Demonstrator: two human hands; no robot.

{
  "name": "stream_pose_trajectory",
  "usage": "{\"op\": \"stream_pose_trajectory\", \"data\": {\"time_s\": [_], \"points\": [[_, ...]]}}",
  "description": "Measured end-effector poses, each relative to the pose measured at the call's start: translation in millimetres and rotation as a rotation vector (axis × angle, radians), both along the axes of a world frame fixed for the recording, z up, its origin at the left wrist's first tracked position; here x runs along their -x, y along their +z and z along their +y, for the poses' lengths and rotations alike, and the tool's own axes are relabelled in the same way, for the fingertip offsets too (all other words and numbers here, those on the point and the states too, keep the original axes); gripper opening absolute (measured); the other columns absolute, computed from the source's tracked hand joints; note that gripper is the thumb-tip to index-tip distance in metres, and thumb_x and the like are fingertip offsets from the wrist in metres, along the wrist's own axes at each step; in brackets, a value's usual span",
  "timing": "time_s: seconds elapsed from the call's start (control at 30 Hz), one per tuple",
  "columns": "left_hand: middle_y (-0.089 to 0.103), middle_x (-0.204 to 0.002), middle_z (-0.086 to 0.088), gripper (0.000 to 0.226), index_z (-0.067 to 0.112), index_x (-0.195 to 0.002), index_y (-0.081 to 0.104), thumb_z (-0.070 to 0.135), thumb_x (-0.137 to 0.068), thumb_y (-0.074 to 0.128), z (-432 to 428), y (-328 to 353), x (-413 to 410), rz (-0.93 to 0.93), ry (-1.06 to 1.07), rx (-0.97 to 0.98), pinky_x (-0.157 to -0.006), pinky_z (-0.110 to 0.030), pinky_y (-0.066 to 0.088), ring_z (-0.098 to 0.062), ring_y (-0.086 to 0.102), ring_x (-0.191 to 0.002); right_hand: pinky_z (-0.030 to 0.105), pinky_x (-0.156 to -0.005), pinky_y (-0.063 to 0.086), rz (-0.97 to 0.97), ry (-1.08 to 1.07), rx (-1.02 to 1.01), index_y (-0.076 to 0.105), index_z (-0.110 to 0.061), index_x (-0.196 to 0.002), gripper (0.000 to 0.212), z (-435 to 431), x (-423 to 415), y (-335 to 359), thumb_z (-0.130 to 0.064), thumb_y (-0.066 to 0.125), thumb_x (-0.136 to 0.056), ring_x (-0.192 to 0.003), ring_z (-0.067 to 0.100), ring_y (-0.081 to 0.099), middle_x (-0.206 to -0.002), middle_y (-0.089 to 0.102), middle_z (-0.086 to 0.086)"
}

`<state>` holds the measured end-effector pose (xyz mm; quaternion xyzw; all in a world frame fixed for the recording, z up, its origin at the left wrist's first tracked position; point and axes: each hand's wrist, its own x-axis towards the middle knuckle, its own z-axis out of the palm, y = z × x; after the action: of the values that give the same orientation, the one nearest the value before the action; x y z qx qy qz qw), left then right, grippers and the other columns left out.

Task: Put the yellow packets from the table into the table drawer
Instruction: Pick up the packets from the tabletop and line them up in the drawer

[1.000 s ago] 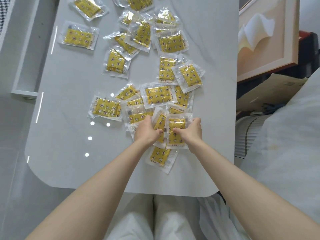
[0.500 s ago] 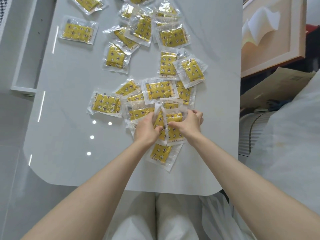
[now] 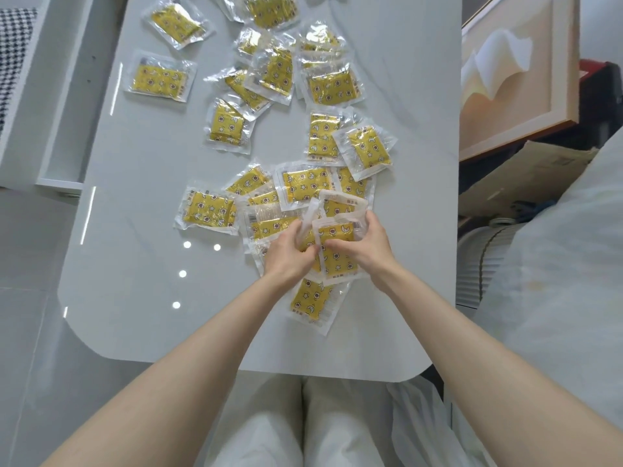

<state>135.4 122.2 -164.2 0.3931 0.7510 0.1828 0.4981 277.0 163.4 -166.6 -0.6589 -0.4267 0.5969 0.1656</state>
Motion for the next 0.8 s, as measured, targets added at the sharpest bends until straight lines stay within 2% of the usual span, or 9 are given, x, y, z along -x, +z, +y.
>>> {"op": "stream_pose_trajectory", "data": {"time_s": [0.17,0.27,0.4,0.43,0.5,0.6,0.63,0.73,0.8], "points": [[0.052,-0.120,0.009,0.053,0.021,-0.135,0.046,0.024,-0.086,0.066,3.5,51.0,6.8,-0.100,0.088,-0.019,-0.097,-0.040,0.047,-0.014,0.052,-0.114,0.024,-0.068,0.058,0.092,-0.065,-0.043,0.058,-0.016,-0.111,0.044,4.5,-4.4,52.1,-0.012,0.081,-0.074,-0.089,0.011,0.070,-0.102,0.071,-0.003],[0.050,-0.126,0.009,0.054,0.019,-0.135,0.045,0.023,-0.086,0.066,7.8,95.6,17.6,-0.113,0.124,-0.056,-0.097,-0.036,0.045,-0.013,0.048,-0.119,0.019,-0.066,0.056,0.147,-0.083,-0.063,0.062,-0.015,-0.109,0.033,11.1,-2.1,96.5,-0.014,0.077,-0.080,-0.089,0.012,0.070,-0.100,0.072,-0.002],[0.054,-0.130,0.004,0.065,0.017,-0.134,0.048,0.037,-0.076,0.071,12.2,170.6,39.5,-0.114,0.172,-0.122,-0.101,-0.043,0.046,-0.017,0.053,-0.118,0.011,-0.059,0.051,0.223,-0.073,-0.100,0.061,-0.018,-0.111,0.029,22.5,13.4,168.9,-0.017,0.072,-0.084,-0.079,-0.002,0.068,-0.098,0.071,-0.007],[0.058,-0.128,0.002,0.067,0.016,-0.131,0.049,0.040,-0.072,0.070,12.7,184.0,44.8,-0.111,0.178,-0.137,-0.098,-0.045,0.048,-0.019,0.056,-0.116,0.011,-0.058,0.051,0.243,-0.063,-0.111,0.061,-0.019,-0.110,0.028,25.7,17.2,181.0,-0.017,0.072,-0.084,-0.078,-0.002,0.069,-0.097,0.071,-0.008],[0.062,-0.121,0.002,0.056,0.018,-0.127,0.053,0.034,-0.076,0.071,11.3,216.8,56.9,-0.102,0.190,-0.180,-0.093,-0.042,0.051,-0.018,0.059,-0.110,0.014,-0.060,0.053,0.270,-0.040,-0.123,0.061,-0.019,-0.107,0.026,29.9,28.5,211.7,-0.018,0.073,-0.084,-0.079,-0.001,0.070,-0.096,0.071,-0.007],[0.065,-0.114,0.001,0.044,0.022,-0.121,0.056,0.026,-0.080,0.071,7.7,261.2,80.1,-0.087,0.217,-0.249,-0.089,-0.042,0.054,-0.017,0.064,-0.102,0.030,-0.078,0.057,0.297,0.004,-0.155,0.061,-0.019,-0.109,0.031,34.5,50.0,259.5,-0.023,0.074,-0.082,-0.093,0.011,0.070,-0.104,0.072,-0.003],[0.065,-0.114,0.001,0.044,0.024,-0.121,0.056,0.026,-0.079,0.071,5.1,273.7,89.6,-0.088,0.225,-0.270,-0.089,-0.043,0.054,-0.018,0.063,-0.103,0.031,-0.079,0.058,0.309,0.023,-0.165,0.060,-0.020,-0.109,0.030,35.1,58.2,274.9,-0.023,0.074,-0.082,-0.094,0.013,0.070,-0.104,0.072,-0.004],[0.063,-0.120,-0.001,0.054,0.022,-0.127,0.054,0.031,-0.077,0.072,-5.9,311.4,121.8,-0.101,0.251,-0.325,-0.092,-0.046,0.053,-0.020,0.062,-0.108,0.010,-0.059,0.052,0.320,0.059,-0.209,0.056,-0.021,-0.101,0.020,35.3,89.3,321.6,-0.018,0.069,-0.087,-0.081,0.000,0.067,-0.089,0.067,-0.017],[0.063,-0.119,0.000,0.056,0.022,-0.126,0.054,0.034,-0.074,0.072,-15.2,330.5,144.6,-0.111,0.266,-0.367,-0.092,-0.048,0.052,-0.021,0.062,-0.108,0.008,-0.054,0.049,0.316,0.090,-0.245,0.056,-0.020,-0.106,0.023,31.4,112.2,344.9,-0.020,0.069,-0.087,-0.087,0.005,0.068,-0.096,0.068,-0.012]]}}
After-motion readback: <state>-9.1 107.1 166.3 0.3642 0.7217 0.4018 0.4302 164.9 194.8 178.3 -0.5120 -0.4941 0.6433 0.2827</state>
